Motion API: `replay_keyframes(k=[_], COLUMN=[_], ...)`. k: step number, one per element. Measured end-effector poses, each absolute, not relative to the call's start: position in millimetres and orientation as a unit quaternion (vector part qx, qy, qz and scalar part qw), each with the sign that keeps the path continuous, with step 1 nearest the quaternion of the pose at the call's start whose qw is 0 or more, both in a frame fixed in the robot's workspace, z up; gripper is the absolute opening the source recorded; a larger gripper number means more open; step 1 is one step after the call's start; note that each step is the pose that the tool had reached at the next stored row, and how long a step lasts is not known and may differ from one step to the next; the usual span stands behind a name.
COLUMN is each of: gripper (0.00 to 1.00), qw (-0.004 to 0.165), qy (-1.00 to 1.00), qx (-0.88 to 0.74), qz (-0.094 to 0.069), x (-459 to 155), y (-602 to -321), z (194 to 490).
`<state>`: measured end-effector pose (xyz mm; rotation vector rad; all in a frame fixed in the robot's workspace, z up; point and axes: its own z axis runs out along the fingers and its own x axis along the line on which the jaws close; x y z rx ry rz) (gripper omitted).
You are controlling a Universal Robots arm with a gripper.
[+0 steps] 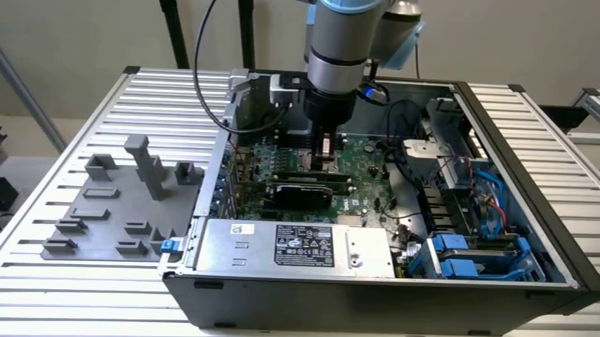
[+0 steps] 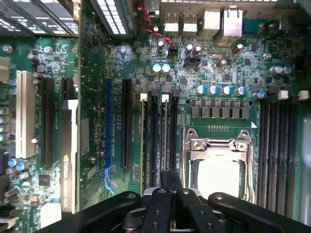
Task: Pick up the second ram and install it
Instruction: 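Press down the second ram until it locks into place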
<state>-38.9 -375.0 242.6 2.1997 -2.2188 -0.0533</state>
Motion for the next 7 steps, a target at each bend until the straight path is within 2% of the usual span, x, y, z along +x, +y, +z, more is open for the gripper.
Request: replay_keyframes(k=[7], gripper=[0.00], qw=[0.008], qy=[-0.710], qx=[0.704], qz=[-0.017], x=[-38.9], y=[-375.2], z=[245.0])
